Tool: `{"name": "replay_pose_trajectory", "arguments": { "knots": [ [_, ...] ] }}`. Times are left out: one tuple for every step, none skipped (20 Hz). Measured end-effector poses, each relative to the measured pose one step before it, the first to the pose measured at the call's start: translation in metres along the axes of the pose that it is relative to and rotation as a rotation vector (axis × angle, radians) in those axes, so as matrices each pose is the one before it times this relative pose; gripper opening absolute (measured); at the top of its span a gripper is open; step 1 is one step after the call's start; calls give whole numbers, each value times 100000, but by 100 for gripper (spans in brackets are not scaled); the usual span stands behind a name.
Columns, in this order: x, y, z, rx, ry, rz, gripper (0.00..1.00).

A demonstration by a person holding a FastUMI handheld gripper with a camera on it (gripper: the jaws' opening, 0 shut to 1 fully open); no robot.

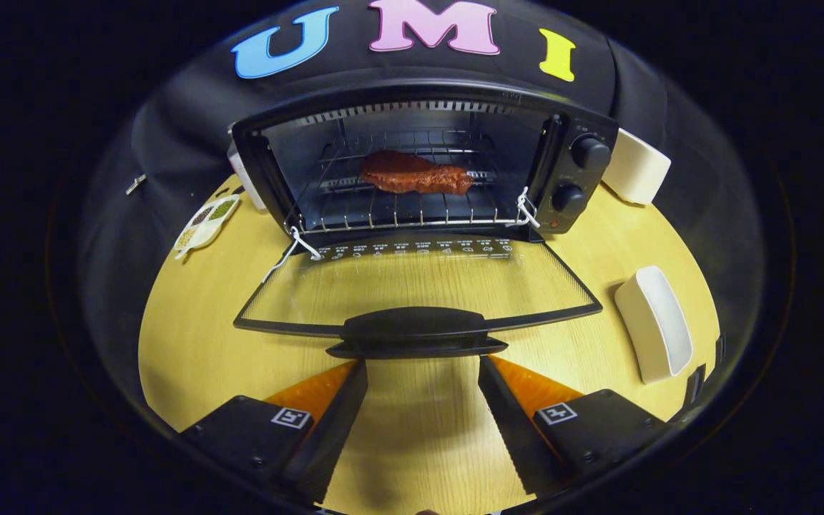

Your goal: Open the toaster oven, put the food inside, and close the toaster oven door.

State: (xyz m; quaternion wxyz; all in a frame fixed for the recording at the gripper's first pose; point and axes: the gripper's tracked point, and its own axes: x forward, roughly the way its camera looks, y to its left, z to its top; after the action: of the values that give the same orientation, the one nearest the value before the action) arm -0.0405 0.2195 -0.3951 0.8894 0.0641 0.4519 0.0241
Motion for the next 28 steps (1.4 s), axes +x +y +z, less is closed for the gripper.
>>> {"name": "replay_pose_trajectory", "arguments": {
  "knots": [
    [-572,-22,393,-88,-1625,452,98],
    [-424,56,290,-196,-1373,522,98],
    [-239,-33,280,-183,-1649,578,98],
    [-277,46,503,-204,-2021,437,98],
    [-519,11,352,-298,-1480,334,99],
    [-294,11,312,-99,-1025,308,99],
    [-185,13,362,60,-1330,330,99],
    [-196,73,325,147,-990,362,99],
    [-188,-21,249,275,-933,363,99],
    [-211,36,371,158,-925,307,99],
    [-228,41,564,146,-1321,232,99],
    [-217,20,466,-120,-1485,76,99],
    [-233,13,536,-352,-1361,-121,99],
    [-102,24,494,-291,-974,-26,99],
    [-132,95,562,-61,-1151,234,99],
    [-47,48,575,-269,-1223,150,99],
    [15,-8,505,-335,-942,115,99],
    [73,22,385,-258,-757,146,99],
    [-124,15,439,-343,-666,47,99],
    [3,-48,378,-332,-627,-45,99],
    [-24,-20,310,-328,-622,9,99],
    [-49,-96,451,-515,-574,-174,99],
    [949,381,-205,-630,-446,-279,99],
    [230,-85,402,-357,-484,-258,99],
    [222,-111,528,310,-800,156,99],
    [3,-133,597,482,-1348,189,99],
    [-99,-222,570,210,-1225,208,99],
    [-299,-187,431,-38,-1096,360,99]
  ]
}}
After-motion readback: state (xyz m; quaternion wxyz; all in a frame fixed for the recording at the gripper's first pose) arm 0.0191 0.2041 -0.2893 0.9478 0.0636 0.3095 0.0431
